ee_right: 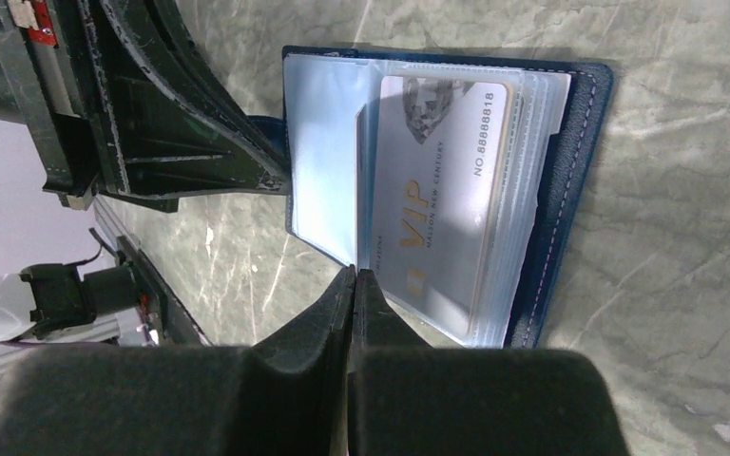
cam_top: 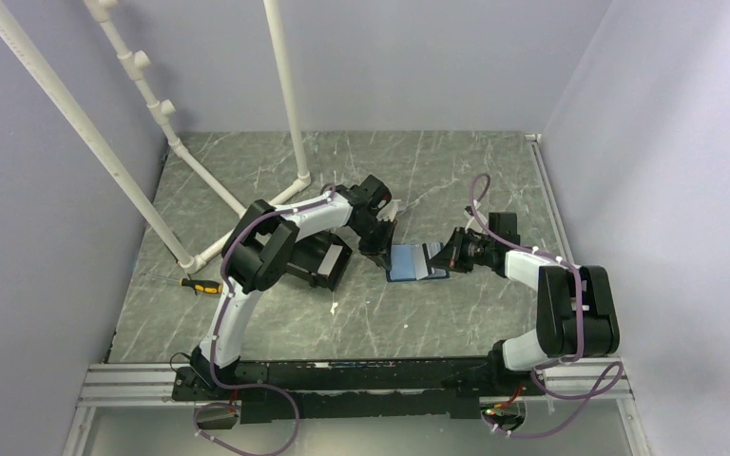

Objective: Put the credit cards into the card holder
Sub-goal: Insert the credit card into the card holder.

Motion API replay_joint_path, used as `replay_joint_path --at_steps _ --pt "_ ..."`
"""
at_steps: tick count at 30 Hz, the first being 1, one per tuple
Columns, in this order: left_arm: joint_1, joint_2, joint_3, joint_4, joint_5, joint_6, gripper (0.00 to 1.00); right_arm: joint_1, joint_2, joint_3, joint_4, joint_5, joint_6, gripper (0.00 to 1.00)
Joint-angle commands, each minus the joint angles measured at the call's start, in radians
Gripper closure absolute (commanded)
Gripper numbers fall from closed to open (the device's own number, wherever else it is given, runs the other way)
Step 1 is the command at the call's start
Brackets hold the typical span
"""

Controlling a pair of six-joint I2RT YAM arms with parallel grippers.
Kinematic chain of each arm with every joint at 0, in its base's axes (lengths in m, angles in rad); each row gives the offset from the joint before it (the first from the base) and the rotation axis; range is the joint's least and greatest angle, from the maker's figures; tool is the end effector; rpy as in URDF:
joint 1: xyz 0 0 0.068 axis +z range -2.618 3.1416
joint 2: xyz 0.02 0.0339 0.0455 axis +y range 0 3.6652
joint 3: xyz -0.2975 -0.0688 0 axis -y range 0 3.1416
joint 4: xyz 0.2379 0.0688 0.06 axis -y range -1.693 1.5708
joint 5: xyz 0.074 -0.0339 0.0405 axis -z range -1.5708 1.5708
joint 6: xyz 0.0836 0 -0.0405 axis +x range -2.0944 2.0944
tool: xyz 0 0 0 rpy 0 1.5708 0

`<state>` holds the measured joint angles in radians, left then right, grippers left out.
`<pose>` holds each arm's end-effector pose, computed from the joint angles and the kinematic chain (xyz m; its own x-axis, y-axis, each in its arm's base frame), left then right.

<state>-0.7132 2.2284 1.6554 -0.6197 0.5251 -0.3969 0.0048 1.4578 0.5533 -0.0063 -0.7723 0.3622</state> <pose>0.3419 -0.3512 0.1344 -0.9212 0.3546 -0.1604 0.3795 0.7269 -0.5724 0.2625 0.0596 0.1534 -0.8915 0.2495 -0.3780 -0.1234 0.6692 0.7327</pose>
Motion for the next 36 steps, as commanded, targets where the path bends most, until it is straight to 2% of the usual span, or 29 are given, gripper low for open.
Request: replay_joint_path --at_steps 1,17,29,36 --pt "0.017 0.029 -0.003 -0.050 -0.148 0.070 0.99 0.000 -0.025 -0.023 0.084 -0.054 0.005 1.00" --pt "0.026 0.081 0.096 -0.117 -0.234 0.114 1.00 -0.027 0.041 -0.009 0.093 -0.061 0.014 1.00" --pt "0.027 0.060 0.053 -0.084 -0.197 0.095 1.00 -0.034 0.159 0.009 0.247 -0.063 0.138 1.00" --pt "0.026 0.050 0.033 -0.071 -0.181 0.087 1.00 -0.034 0.166 -0.018 0.326 0.000 0.195 1.00"
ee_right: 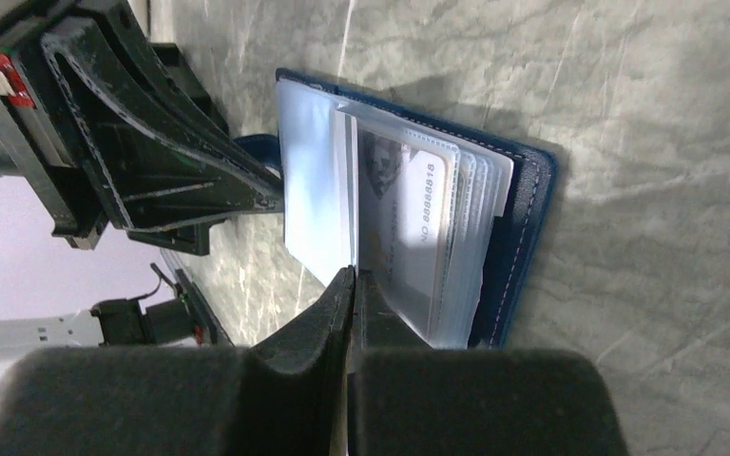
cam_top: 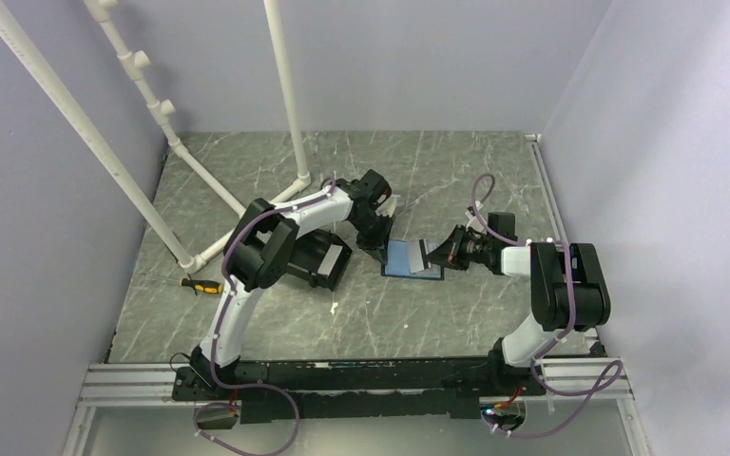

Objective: Put the credit cards into the card holder
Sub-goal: Insert the credit card into the card holder.

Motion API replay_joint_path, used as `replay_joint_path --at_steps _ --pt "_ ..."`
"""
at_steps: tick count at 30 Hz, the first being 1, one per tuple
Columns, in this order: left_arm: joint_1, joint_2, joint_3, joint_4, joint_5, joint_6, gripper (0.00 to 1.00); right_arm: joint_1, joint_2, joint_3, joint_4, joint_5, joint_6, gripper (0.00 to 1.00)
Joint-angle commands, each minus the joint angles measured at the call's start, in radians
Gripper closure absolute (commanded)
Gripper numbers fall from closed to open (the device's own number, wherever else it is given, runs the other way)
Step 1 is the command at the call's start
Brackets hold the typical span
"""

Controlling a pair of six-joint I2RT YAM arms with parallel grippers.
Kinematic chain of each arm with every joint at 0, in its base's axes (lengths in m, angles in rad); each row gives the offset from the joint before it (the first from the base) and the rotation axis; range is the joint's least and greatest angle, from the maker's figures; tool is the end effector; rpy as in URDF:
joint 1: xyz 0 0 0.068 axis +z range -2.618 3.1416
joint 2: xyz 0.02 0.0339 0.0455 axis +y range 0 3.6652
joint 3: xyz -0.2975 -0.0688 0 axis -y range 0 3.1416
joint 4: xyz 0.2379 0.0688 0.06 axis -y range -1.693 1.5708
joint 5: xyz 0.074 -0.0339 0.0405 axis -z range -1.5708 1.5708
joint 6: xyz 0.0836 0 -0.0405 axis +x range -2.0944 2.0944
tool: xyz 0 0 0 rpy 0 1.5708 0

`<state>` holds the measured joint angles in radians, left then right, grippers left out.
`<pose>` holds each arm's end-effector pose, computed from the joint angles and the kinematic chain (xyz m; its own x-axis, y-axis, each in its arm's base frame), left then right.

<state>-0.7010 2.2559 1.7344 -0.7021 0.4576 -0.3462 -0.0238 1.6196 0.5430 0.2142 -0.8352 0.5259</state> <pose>0.3545 -0.3476 0.1373 -0.9113 0.3708 -0.1791 0.4085 0.7595 -0.5062 0.2862 0.0552 0.1309 -0.8907 0.3581 -0.2801 -0.0222 0.5810 0.8136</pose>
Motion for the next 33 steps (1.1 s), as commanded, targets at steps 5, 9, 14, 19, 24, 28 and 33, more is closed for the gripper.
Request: replay_joint_path --at_steps 5,9,14,19,24,28,33 --pt "0.014 0.016 -0.059 0.025 -0.096 0.028 1.00 -0.004 0.005 -0.029 0.146 0.075 0.053 1.00" --pt "0.013 0.012 -0.063 0.028 -0.096 0.026 1.00 -0.001 0.010 -0.049 0.171 0.079 0.071 1.00" --pt "0.014 0.010 -0.067 0.033 -0.093 0.021 1.00 0.017 0.025 -0.074 0.232 0.078 0.105 1.00" --pt "0.013 0.010 -0.065 0.036 -0.088 0.018 1.00 0.057 0.009 -0.094 0.247 0.105 0.123 1.00" --pt "0.013 0.007 -0.066 0.037 -0.089 0.019 1.00 0.102 -0.047 -0.093 0.160 0.185 0.078 0.91" --pt "0.014 0.004 -0.068 0.031 -0.092 0.023 1.00 0.116 -0.085 -0.053 0.046 0.257 0.040 0.83" --pt "0.014 -0.002 -0.076 0.027 -0.105 0.030 1.00 0.156 -0.163 0.009 -0.158 0.402 -0.026 0.76"
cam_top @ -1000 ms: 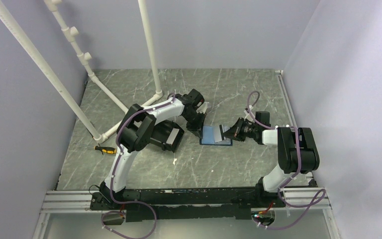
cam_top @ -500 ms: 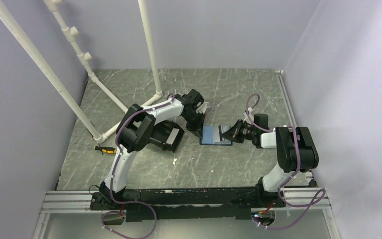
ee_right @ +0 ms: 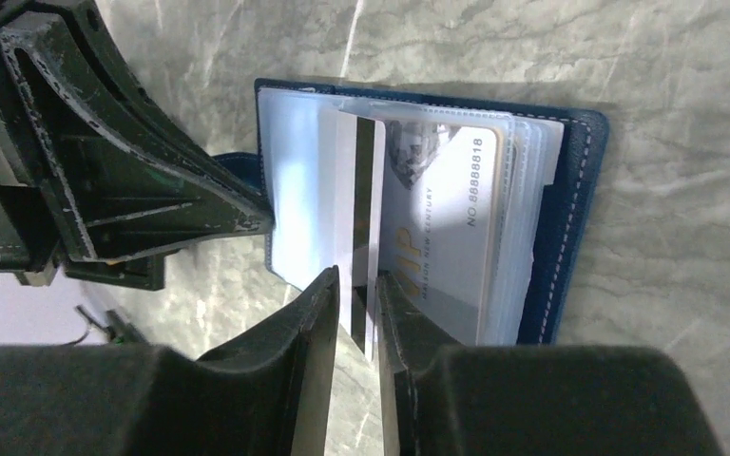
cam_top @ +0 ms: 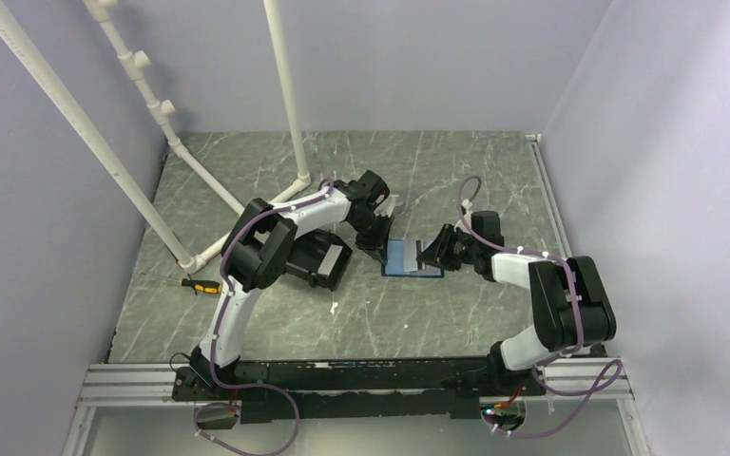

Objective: Put the credit cards into the card holder
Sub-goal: Insert the credit card into the card holder.

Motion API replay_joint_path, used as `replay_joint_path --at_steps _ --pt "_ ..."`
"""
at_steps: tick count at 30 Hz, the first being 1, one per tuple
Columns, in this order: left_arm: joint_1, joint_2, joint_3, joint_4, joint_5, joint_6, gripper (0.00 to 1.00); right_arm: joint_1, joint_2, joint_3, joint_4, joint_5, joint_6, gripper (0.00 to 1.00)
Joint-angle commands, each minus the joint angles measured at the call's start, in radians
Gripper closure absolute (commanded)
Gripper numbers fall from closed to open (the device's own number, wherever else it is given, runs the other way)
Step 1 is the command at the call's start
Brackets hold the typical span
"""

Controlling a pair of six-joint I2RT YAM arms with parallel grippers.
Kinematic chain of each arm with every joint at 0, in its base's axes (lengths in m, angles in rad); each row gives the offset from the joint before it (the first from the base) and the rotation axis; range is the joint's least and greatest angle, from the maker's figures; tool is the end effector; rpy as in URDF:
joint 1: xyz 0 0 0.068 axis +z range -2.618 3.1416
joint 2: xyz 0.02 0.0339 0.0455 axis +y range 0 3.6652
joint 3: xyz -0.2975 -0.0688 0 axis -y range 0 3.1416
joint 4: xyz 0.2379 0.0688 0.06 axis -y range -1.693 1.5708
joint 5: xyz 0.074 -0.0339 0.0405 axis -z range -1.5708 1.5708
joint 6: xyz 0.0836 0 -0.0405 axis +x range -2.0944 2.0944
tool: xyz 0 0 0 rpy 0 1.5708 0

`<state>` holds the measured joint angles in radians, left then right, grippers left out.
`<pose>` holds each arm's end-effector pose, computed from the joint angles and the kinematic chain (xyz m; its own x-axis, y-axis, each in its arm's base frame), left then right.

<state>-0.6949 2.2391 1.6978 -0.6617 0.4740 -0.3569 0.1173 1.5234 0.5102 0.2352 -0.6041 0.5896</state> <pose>0.3539 -0.3447 0.1374 -0.9147 0.3578 -0.1881 0.4015 0.7506 -0.5247 0.2769 0.0804 0.1403 -0.8563 0.3599 -0.3704 -0.0265 0.6857 0.7274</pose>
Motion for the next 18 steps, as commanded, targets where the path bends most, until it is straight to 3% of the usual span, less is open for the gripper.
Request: replay_joint_path --at_steps 1,7,18 --pt "0.007 0.015 -0.040 -0.013 -0.121 0.041 1.00 0.015 -0.081 0.050 -0.203 0.190 -0.101 0.75" --pt "0.006 0.025 -0.032 -0.008 -0.109 0.036 1.00 0.019 -0.092 0.095 -0.283 0.221 -0.163 0.67" --pt "0.007 0.023 -0.044 0.000 -0.107 0.031 1.00 0.049 0.041 0.116 -0.154 0.101 -0.126 0.71"
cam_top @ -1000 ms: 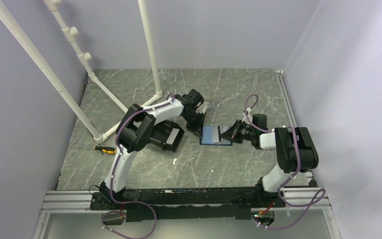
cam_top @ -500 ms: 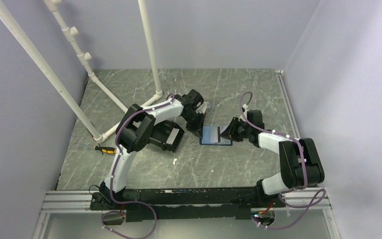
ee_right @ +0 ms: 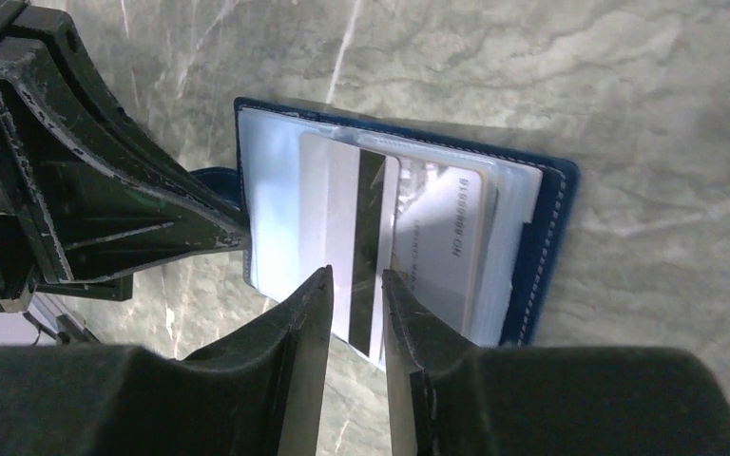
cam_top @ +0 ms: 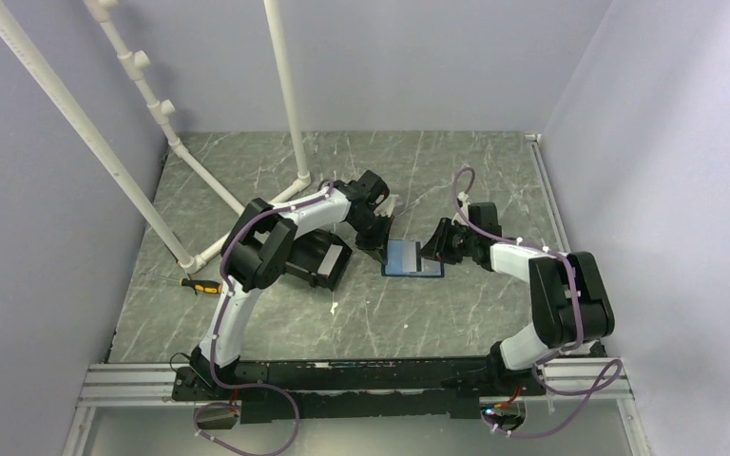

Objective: Put the credit cards into the card holder
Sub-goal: Insert the credit card into the card holder.

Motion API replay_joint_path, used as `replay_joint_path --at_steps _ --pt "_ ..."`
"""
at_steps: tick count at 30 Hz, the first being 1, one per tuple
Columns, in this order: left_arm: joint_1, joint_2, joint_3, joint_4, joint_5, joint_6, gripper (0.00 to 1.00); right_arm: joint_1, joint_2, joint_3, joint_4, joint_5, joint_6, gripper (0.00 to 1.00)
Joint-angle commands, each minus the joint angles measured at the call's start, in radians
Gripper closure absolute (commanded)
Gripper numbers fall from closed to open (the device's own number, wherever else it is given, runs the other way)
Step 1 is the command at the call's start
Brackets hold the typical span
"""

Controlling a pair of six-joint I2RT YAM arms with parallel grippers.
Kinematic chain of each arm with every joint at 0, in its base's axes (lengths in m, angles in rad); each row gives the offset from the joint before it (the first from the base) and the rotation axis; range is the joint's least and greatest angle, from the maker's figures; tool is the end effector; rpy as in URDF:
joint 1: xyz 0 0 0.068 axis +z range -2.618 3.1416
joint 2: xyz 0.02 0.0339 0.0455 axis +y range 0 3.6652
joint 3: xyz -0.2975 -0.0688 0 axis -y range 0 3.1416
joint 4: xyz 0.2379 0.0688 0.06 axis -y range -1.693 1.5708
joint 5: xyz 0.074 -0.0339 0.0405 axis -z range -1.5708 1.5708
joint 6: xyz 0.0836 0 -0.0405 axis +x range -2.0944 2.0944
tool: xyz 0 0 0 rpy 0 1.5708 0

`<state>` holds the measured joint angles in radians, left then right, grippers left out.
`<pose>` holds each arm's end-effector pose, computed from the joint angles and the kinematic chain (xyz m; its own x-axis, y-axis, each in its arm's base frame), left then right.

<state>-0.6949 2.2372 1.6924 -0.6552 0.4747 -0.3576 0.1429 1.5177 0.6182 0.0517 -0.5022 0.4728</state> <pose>0.3536 -0.3445 0.1371 -0.9145 0.3570 -0.1903 0.4021 0.7495 -0.5259 0.2879 0.0821 0.1512 -0.8612 0.2794 -0.4247 -0.0538 0.7807 0.6226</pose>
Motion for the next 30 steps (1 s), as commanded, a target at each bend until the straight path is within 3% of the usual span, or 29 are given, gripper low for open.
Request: replay_joint_path --at_steps 1,17,20,26,30 --pt "0.007 0.026 -0.038 -0.006 -0.107 0.032 1.00 0.031 0.050 0.005 0.048 -0.006 -0.002 0.71" --pt "0.007 0.023 -0.045 -0.001 -0.132 0.038 1.00 0.078 0.145 -0.014 0.334 -0.150 0.094 0.71" --pt "0.007 0.018 -0.037 -0.017 -0.151 0.043 1.00 0.079 0.114 -0.002 0.257 -0.108 0.066 0.71" --pt "0.006 0.005 -0.044 -0.014 -0.164 0.045 1.00 0.117 -0.002 0.039 -0.012 0.116 -0.001 0.69" --pt "0.006 0.019 -0.046 -0.009 -0.156 0.039 1.00 0.164 -0.020 0.052 -0.077 0.201 0.014 0.67"
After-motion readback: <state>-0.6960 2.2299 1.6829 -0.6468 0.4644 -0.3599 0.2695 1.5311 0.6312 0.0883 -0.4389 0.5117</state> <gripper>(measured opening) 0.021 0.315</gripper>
